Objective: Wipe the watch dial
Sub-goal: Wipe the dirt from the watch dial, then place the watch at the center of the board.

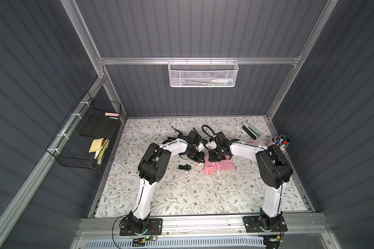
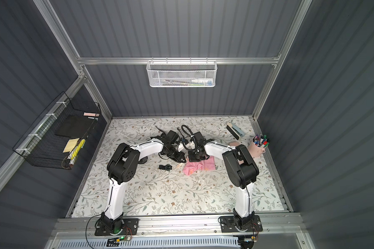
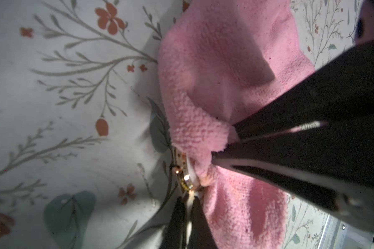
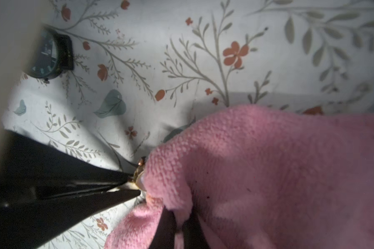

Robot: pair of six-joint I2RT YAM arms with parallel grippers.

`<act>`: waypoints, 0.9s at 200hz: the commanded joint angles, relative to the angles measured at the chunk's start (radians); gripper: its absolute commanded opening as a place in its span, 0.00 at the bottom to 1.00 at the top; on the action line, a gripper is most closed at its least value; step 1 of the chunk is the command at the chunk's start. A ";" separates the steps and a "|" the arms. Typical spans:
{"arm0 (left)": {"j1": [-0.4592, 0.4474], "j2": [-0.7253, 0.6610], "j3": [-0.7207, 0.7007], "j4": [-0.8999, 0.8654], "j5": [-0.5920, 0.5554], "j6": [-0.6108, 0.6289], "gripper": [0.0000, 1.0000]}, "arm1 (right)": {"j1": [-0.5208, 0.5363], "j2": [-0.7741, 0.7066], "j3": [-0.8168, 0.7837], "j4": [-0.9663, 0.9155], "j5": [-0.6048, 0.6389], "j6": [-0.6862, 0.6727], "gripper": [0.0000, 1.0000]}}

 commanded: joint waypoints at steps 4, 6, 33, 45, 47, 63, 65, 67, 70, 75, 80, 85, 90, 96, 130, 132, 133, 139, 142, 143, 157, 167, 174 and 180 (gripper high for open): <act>-0.006 0.054 -0.017 -0.043 -0.059 0.007 0.10 | -0.030 0.014 0.018 -0.003 0.067 0.058 0.00; -0.005 0.052 -0.017 -0.042 -0.059 0.007 0.10 | -0.033 0.014 0.021 -0.004 0.069 0.061 0.00; -0.005 0.025 -0.029 -0.021 -0.063 -0.002 0.10 | -0.043 0.009 0.031 -0.034 0.138 0.067 0.00; -0.005 0.016 -0.030 -0.012 -0.084 -0.015 0.10 | -0.052 0.001 0.032 -0.053 0.157 0.067 0.00; -0.006 0.015 -0.030 -0.012 -0.086 -0.017 0.10 | -0.053 -0.002 0.032 -0.054 0.160 0.068 0.00; -0.006 0.003 -0.030 0.001 -0.094 -0.028 0.11 | -0.066 -0.044 0.017 -0.095 0.184 0.065 0.00; -0.006 0.001 -0.030 0.001 -0.096 -0.030 0.11 | -0.068 -0.047 0.015 -0.098 0.188 0.065 0.00; -0.006 -0.001 -0.030 0.003 -0.097 -0.031 0.11 | -0.068 -0.055 0.012 -0.102 0.194 0.064 0.00; -0.005 -0.003 -0.029 0.005 -0.100 -0.033 0.12 | -0.069 -0.067 0.004 -0.105 0.201 0.062 0.00; -0.006 -0.005 -0.028 0.007 -0.103 -0.035 0.13 | -0.069 -0.097 -0.007 -0.110 0.213 0.058 0.00; -0.006 -0.007 -0.027 0.008 -0.106 -0.036 0.13 | -0.069 -0.122 -0.022 -0.112 0.225 0.053 0.00; -0.006 -0.009 -0.025 0.011 -0.105 -0.037 0.13 | -0.071 -0.146 -0.037 -0.115 0.238 0.050 0.01; -0.006 -0.008 -0.024 0.013 -0.106 -0.039 0.14 | -0.071 -0.169 -0.049 -0.122 0.247 0.048 0.01; -0.006 -0.006 -0.021 0.013 -0.108 -0.040 0.15 | -0.072 -0.191 -0.060 -0.134 0.256 0.043 0.01; -0.006 0.031 0.016 -0.007 -0.121 -0.048 0.22 | -0.077 -0.276 -0.116 -0.210 0.307 0.041 0.01; -0.006 0.033 0.017 -0.007 -0.123 -0.049 0.22 | -0.077 -0.281 -0.119 -0.214 0.312 0.045 0.01; -0.005 0.034 0.019 -0.005 -0.125 -0.049 0.23 | -0.077 -0.283 -0.122 -0.215 0.314 0.047 0.02; -0.006 0.036 0.022 -0.005 -0.134 -0.055 0.25 | -0.078 -0.298 -0.133 -0.226 0.328 0.058 0.01; -0.006 0.037 0.023 -0.004 -0.138 -0.060 0.27 | -0.078 -0.305 -0.138 -0.233 0.337 0.064 0.01; -0.005 0.036 0.023 -0.004 -0.140 -0.060 0.27 | -0.078 -0.308 -0.140 -0.235 0.339 0.065 0.01; -0.006 0.032 0.024 0.003 -0.155 -0.071 0.29 | -0.083 -0.349 -0.167 -0.258 0.365 0.092 0.02; -0.006 0.022 0.019 0.012 -0.164 -0.079 0.32 | -0.083 -0.387 -0.185 -0.266 0.388 0.103 0.01; -0.006 0.014 0.017 0.016 -0.173 -0.083 0.36 | -0.085 -0.415 -0.195 -0.275 0.405 0.109 0.01; -0.006 0.005 0.015 0.024 -0.182 -0.088 0.39 | -0.085 -0.440 -0.198 -0.283 0.420 0.110 0.02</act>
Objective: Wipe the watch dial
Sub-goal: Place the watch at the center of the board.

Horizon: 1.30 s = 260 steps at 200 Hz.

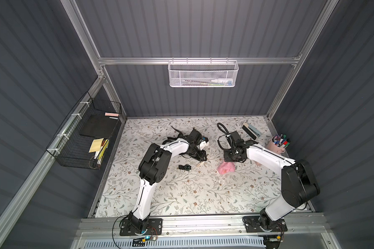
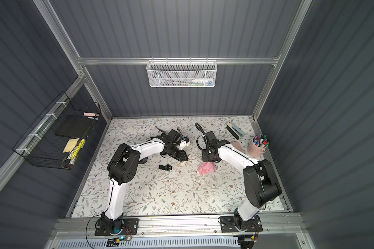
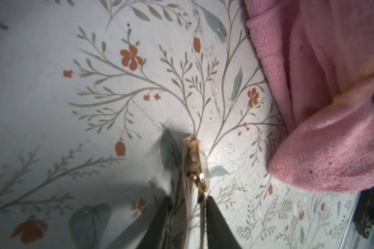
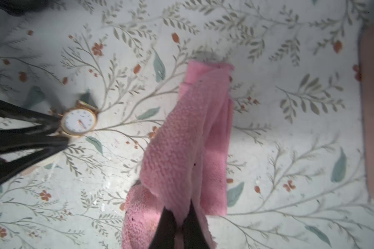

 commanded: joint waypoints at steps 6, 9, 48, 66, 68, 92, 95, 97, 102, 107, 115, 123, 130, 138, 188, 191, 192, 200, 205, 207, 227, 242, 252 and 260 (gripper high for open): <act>0.002 0.000 -0.009 -0.014 -0.101 -0.029 0.42 | -0.008 -0.109 -0.024 -0.087 0.108 0.043 0.02; 0.002 -0.005 -0.010 -0.012 -0.103 -0.030 0.43 | -0.010 -0.121 -0.024 -0.091 0.115 0.041 0.02; 0.002 -0.050 -0.001 0.012 -0.151 -0.045 0.46 | -0.022 -0.189 -0.002 -0.145 0.147 -0.011 0.04; 0.001 -0.071 -0.014 0.015 -0.157 -0.043 0.46 | -0.025 -0.180 -0.008 -0.157 0.148 -0.001 0.05; 0.002 -0.075 -0.017 0.016 -0.156 -0.042 0.46 | -0.025 -0.177 -0.010 -0.157 0.146 0.002 0.05; 0.002 -0.115 -0.051 0.032 -0.155 -0.041 0.46 | -0.028 -0.137 -0.050 -0.150 0.137 0.054 0.06; 0.002 -0.118 -0.054 0.032 -0.152 -0.041 0.47 | -0.028 -0.132 -0.054 -0.148 0.133 0.058 0.06; 0.002 -0.121 -0.055 0.032 -0.150 -0.039 0.46 | -0.028 -0.128 -0.057 -0.147 0.131 0.062 0.07; 0.002 -0.126 -0.057 0.033 -0.148 -0.038 0.47 | -0.028 -0.119 -0.069 -0.138 0.126 0.067 0.08; 0.001 -0.132 -0.060 0.035 -0.147 -0.037 0.47 | -0.028 -0.113 -0.078 -0.130 0.121 0.072 0.08; 0.002 -0.145 -0.064 0.037 -0.146 -0.037 0.47 | -0.028 -0.105 -0.089 -0.122 0.114 0.080 0.09; 0.001 -0.160 -0.065 0.041 -0.148 -0.036 0.47 | -0.028 -0.102 -0.097 -0.115 0.116 0.084 0.09; 0.001 -0.177 -0.065 0.041 -0.148 -0.036 0.47 | -0.028 -0.103 -0.103 -0.109 0.117 0.085 0.09; 0.002 -0.202 -0.067 0.044 -0.147 -0.036 0.47 | -0.028 -0.104 -0.107 -0.108 0.123 0.088 0.10; 0.020 -0.413 -0.142 0.123 -0.289 -0.062 0.60 | -0.028 -0.138 -0.112 -0.084 0.156 0.062 0.69; 0.025 -0.427 -0.152 0.129 -0.296 -0.064 0.60 | -0.028 -0.141 -0.108 -0.083 0.159 0.057 0.72; 0.026 -0.431 -0.155 0.132 -0.299 -0.064 0.60 | -0.028 -0.143 -0.107 -0.082 0.162 0.055 0.73; 0.042 -0.468 -0.181 0.149 -0.322 -0.070 0.61 | -0.028 -0.152 -0.095 -0.082 0.182 0.046 0.79; 0.054 -0.491 -0.186 0.161 -0.339 -0.074 0.61 | -0.028 -0.158 -0.087 -0.078 0.193 0.038 0.81; 0.059 -0.501 -0.217 0.168 -0.346 -0.076 0.61 | -0.028 -0.160 -0.084 -0.077 0.199 0.035 0.82; 0.120 -0.615 -0.320 0.238 -0.456 -0.120 0.68 | -0.028 -0.177 -0.068 -0.038 0.315 0.031 0.99; 0.152 -0.699 -0.400 0.301 -0.573 -0.124 0.86 | -0.028 -0.183 -0.066 0.022 0.406 0.020 0.99; 0.156 -0.741 -0.446 0.329 -0.693 -0.106 0.99 | -0.031 -0.181 -0.080 0.084 0.461 -0.008 0.99; 0.156 -0.763 -0.482 0.363 -0.788 -0.070 1.00 | -0.036 -0.174 -0.095 0.136 0.505 -0.033 0.99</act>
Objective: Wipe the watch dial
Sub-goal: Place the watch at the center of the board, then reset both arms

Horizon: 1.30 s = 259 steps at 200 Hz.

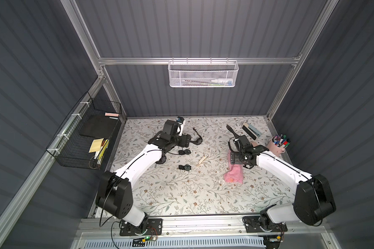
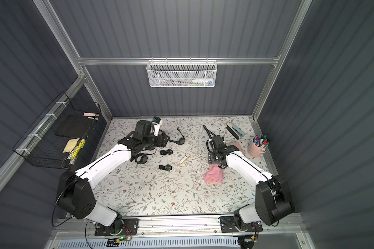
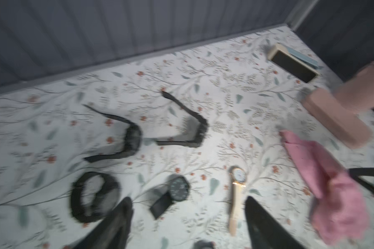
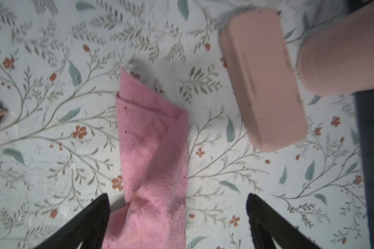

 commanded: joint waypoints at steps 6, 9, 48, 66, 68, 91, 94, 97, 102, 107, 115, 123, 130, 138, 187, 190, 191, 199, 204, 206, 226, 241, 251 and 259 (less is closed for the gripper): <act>0.013 -0.082 -0.111 0.130 -0.367 0.056 0.99 | -0.013 0.008 -0.011 0.173 0.225 -0.055 0.99; 0.015 -0.085 -0.122 0.139 -0.400 0.063 1.00 | -0.016 0.013 -0.016 0.195 0.243 -0.062 0.99; 0.092 -0.093 -0.324 0.442 -0.597 0.134 1.00 | -0.094 0.058 -0.147 0.523 0.269 -0.195 0.99; 0.119 -0.043 -0.347 0.509 -0.633 0.136 1.00 | -0.147 0.049 -0.204 0.659 0.257 -0.189 0.99; 0.119 -0.034 -0.346 0.514 -0.641 0.138 1.00 | -0.152 0.045 -0.212 0.676 0.254 -0.186 0.99; 0.125 0.021 -0.411 0.715 -0.715 0.191 1.00 | -0.184 0.038 -0.325 0.905 0.291 -0.191 0.99; 0.128 0.022 -0.431 0.765 -0.707 0.199 1.00 | -0.185 0.042 -0.335 0.928 0.311 -0.200 0.99; 0.131 0.024 -0.456 0.818 -0.699 0.209 0.99 | -0.185 0.046 -0.348 0.957 0.331 -0.207 0.99; 0.134 0.027 -0.494 0.900 -0.691 0.216 1.00 | -0.186 0.053 -0.379 1.022 0.353 -0.221 0.99; 0.137 0.032 -0.530 0.972 -0.683 0.217 1.00 | -0.186 0.059 -0.416 1.096 0.361 -0.243 0.99; 0.142 0.045 -0.577 1.076 -0.681 0.216 1.00 | -0.188 0.057 -0.475 1.251 0.350 -0.323 0.99; 0.145 0.059 -0.610 1.151 -0.690 0.233 1.00 | -0.189 0.039 -0.521 1.345 0.320 -0.358 0.99; 0.148 0.071 -0.639 1.237 -0.684 0.248 1.00 | -0.196 0.019 -0.551 1.397 0.294 -0.350 0.99; 0.173 0.079 -0.678 1.280 -0.601 0.237 1.00 | -0.215 0.004 -0.570 1.409 0.232 -0.345 0.99; 0.208 0.214 -0.771 1.564 -0.414 0.288 1.00 | -0.257 0.117 -0.659 1.686 0.007 -0.409 0.99; 0.216 0.204 -0.766 1.535 -0.400 0.271 1.00 | -0.268 0.108 -0.652 1.648 -0.023 -0.396 0.99; 0.219 0.202 -0.765 1.533 -0.394 0.268 1.00 | -0.272 0.104 -0.649 1.628 -0.035 -0.383 0.99; 0.231 0.215 -0.772 1.577 -0.374 0.274 1.00 | -0.304 0.099 -0.622 1.520 -0.155 -0.366 0.99; 0.231 0.221 -0.767 1.577 -0.374 0.280 1.00 | -0.306 0.103 -0.601 1.489 -0.160 -0.371 0.99; 0.231 0.220 -0.765 1.567 -0.372 0.278 0.99 | -0.310 0.104 -0.595 1.477 -0.162 -0.371 0.99; 0.231 0.216 -0.767 1.563 -0.373 0.274 1.00 | -0.326 0.109 -0.578 1.453 -0.191 -0.364 0.99; 0.231 0.206 -0.763 1.538 -0.373 0.269 1.00 | -0.334 0.111 -0.570 1.442 -0.214 -0.365 0.99; 0.231 0.211 -0.764 1.550 -0.374 0.272 1.00 | -0.343 0.115 -0.565 1.433 -0.230 -0.362 0.99; 0.231 0.207 -0.763 1.538 -0.373 0.270 1.00 | -0.348 0.111 -0.560 1.424 -0.238 -0.357 0.99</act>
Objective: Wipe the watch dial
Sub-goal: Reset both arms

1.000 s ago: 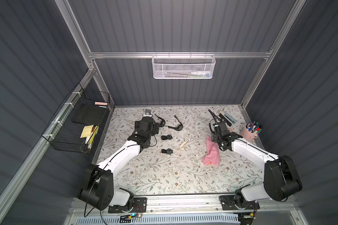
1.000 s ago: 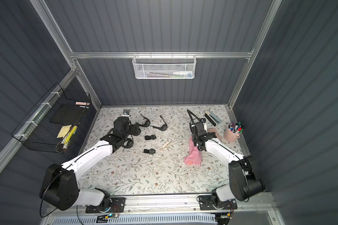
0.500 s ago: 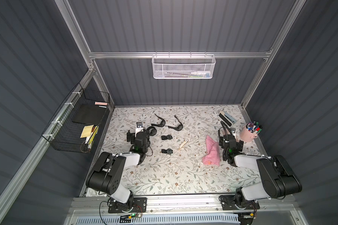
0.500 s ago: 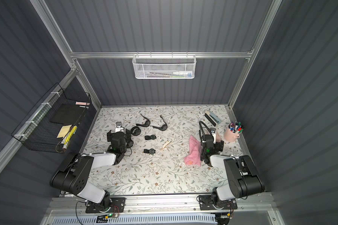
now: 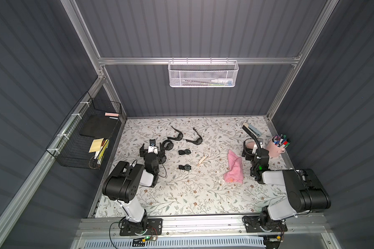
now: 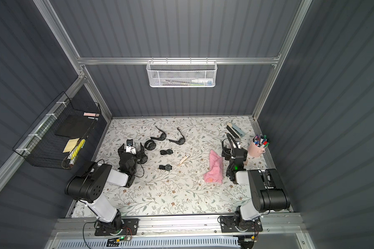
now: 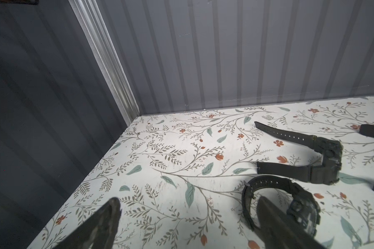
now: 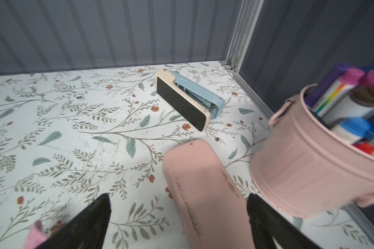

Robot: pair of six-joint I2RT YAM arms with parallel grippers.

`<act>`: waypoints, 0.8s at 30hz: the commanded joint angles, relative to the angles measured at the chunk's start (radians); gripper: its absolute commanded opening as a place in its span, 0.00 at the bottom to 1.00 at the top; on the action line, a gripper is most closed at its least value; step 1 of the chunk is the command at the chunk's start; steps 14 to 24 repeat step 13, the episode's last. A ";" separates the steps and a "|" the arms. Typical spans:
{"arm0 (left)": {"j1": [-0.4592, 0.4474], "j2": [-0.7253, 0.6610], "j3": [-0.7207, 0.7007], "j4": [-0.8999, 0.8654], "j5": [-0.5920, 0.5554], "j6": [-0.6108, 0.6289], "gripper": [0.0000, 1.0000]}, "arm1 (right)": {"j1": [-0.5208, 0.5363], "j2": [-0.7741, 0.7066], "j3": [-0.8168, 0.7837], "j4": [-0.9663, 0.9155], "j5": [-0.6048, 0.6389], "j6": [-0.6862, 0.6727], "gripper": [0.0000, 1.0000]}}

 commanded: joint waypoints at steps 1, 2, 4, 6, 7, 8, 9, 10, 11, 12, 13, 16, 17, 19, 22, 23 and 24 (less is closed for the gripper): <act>0.007 -0.015 0.015 0.019 0.021 0.007 1.00 | -0.016 0.003 0.020 -0.051 -0.084 0.003 0.99; 0.007 -0.014 0.015 0.025 0.016 0.008 1.00 | -0.019 0.003 0.022 -0.056 -0.090 0.005 0.99; 0.007 -0.014 0.015 0.022 0.016 0.006 1.00 | -0.023 0.003 0.024 -0.061 -0.094 0.008 0.99; 0.007 -0.011 0.020 0.018 0.022 0.007 0.99 | -0.022 0.002 0.025 -0.063 -0.096 0.010 0.99; 0.009 -0.009 0.026 0.009 0.033 0.011 1.00 | -0.022 0.004 0.026 -0.063 -0.096 0.010 0.99; 0.020 -0.008 0.034 -0.005 0.058 0.010 0.99 | -0.023 0.006 0.027 -0.065 -0.096 0.010 0.99; 0.031 -0.009 0.038 -0.017 0.079 0.002 1.00 | -0.024 0.006 0.027 -0.066 -0.097 0.010 0.99; 0.032 -0.011 0.038 -0.020 0.079 0.001 1.00 | -0.023 0.007 0.028 -0.068 -0.098 0.009 0.99; 0.032 -0.009 0.037 -0.013 0.081 0.000 1.00 | -0.026 0.007 0.028 -0.068 -0.101 0.010 0.99; 0.033 -0.011 0.037 -0.014 0.082 0.001 1.00 | -0.027 0.004 0.027 -0.066 -0.105 0.011 0.99; 0.033 -0.014 0.029 -0.006 0.079 0.001 1.00 | -0.030 0.000 0.026 -0.066 -0.108 0.013 0.99; 0.033 -0.014 0.029 -0.006 0.079 0.001 1.00 | -0.030 0.000 0.026 -0.066 -0.108 0.013 0.99; 0.033 -0.014 0.029 -0.006 0.079 0.001 1.00 | -0.030 0.000 0.026 -0.066 -0.108 0.013 0.99; 0.033 -0.014 0.029 -0.006 0.079 0.001 1.00 | -0.030 0.000 0.026 -0.066 -0.108 0.013 0.99; 0.033 -0.014 0.029 -0.006 0.079 0.001 1.00 | -0.030 0.000 0.026 -0.066 -0.108 0.013 0.99; 0.033 -0.014 0.029 -0.006 0.079 0.001 1.00 | -0.030 0.000 0.026 -0.066 -0.108 0.013 0.99; 0.033 -0.014 0.029 -0.006 0.079 0.001 1.00 | -0.030 0.000 0.026 -0.066 -0.108 0.013 0.99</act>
